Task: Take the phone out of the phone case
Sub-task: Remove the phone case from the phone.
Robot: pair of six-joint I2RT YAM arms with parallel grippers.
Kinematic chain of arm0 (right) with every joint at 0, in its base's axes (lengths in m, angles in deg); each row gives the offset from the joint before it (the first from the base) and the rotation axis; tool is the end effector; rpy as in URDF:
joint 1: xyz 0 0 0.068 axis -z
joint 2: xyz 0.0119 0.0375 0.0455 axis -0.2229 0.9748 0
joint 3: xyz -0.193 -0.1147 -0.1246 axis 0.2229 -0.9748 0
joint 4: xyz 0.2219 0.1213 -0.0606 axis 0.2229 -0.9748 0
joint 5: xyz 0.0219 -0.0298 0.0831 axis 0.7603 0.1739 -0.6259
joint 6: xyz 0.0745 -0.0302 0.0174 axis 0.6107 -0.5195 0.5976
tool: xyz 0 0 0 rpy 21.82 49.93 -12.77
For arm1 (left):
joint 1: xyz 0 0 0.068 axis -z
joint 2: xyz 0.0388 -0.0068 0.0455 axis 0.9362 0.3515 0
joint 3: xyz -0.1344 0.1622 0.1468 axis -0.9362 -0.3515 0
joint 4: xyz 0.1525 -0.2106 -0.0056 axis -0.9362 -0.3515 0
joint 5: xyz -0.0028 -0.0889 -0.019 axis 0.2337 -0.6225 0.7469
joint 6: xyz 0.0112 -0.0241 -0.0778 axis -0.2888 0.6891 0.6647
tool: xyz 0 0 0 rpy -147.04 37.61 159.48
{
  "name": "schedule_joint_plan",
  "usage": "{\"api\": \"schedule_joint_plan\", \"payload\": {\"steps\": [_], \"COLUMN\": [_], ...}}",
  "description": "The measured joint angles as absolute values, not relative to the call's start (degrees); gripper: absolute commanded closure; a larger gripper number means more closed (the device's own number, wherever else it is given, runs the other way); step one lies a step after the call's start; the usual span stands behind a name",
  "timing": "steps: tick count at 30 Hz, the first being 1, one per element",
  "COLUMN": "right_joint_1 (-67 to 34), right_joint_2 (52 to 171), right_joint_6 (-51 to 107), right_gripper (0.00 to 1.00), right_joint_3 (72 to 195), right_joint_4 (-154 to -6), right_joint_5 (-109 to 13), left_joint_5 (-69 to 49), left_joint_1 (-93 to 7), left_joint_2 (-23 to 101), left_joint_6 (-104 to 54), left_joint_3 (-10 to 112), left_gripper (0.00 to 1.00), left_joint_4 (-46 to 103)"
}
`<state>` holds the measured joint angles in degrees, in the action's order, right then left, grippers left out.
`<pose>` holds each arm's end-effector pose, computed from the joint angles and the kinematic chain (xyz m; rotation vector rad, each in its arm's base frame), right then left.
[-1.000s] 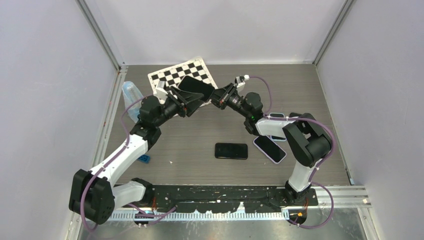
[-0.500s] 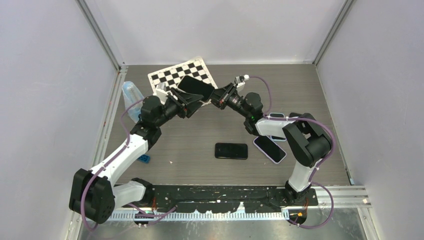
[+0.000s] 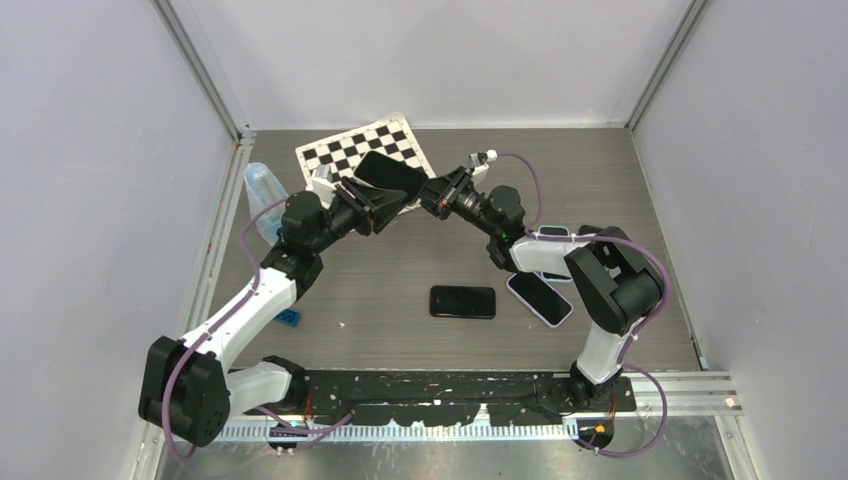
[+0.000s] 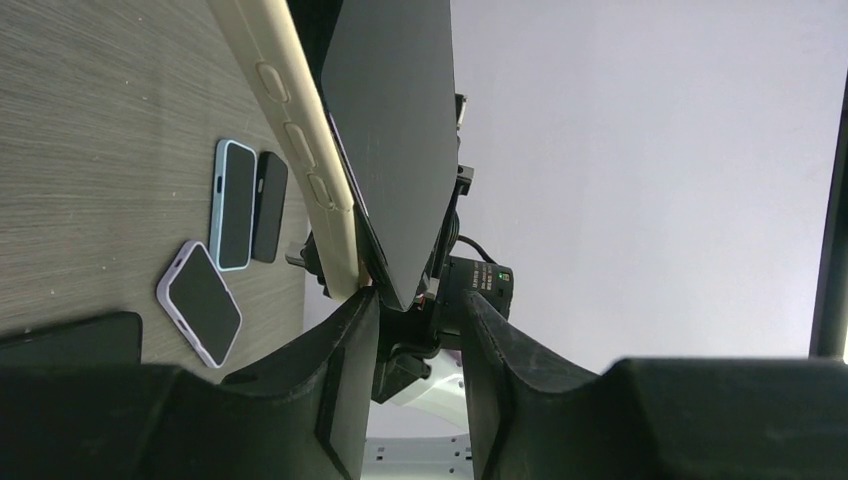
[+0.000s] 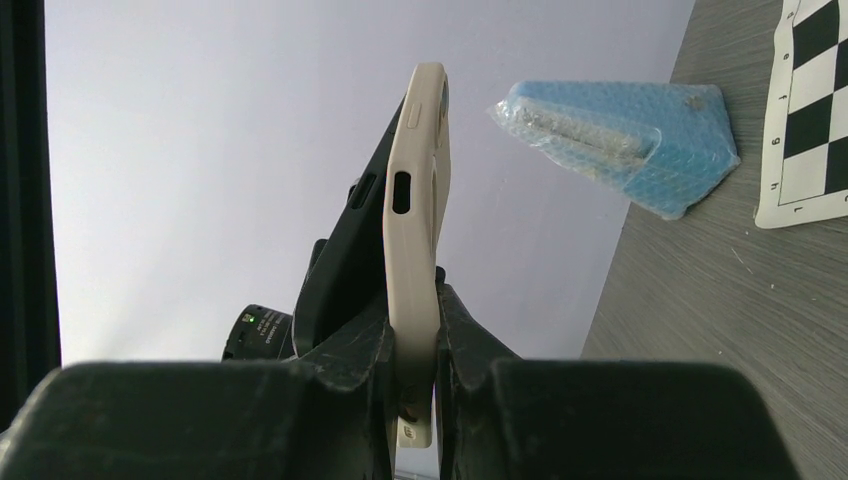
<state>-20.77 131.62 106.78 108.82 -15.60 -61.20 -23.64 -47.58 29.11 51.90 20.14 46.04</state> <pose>0.3244 0.2469 0.2372 0.3688 1.6380 1.9221 0.2724 -0.1381 0.2827 -0.7799 1.8209 -1.6936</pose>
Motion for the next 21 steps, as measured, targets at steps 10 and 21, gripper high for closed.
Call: {"api": "schedule_joint_plan", "payload": {"steps": [10, 21], "right_joint_1": [-23.26, -25.25], "right_joint_2": [129.0, 124.56], "right_joint_6": [99.78, 89.92], "right_gripper": [0.99, 0.99], "right_joint_3": [108.85, 108.82], "right_joint_4": [-23.55, -30.17], "right_joint_5": [-58.1, -55.21], "left_joint_5": [-21.02, -20.36], "left_joint_1": [-47.45, -47.36], "left_joint_2": [29.7, 29.74], "left_joint_6": [50.07, 50.66], "left_joint_3": [19.86, 16.3], "left_gripper": [0.5, 0.97], "left_joint_4": [46.39, 51.0]}}
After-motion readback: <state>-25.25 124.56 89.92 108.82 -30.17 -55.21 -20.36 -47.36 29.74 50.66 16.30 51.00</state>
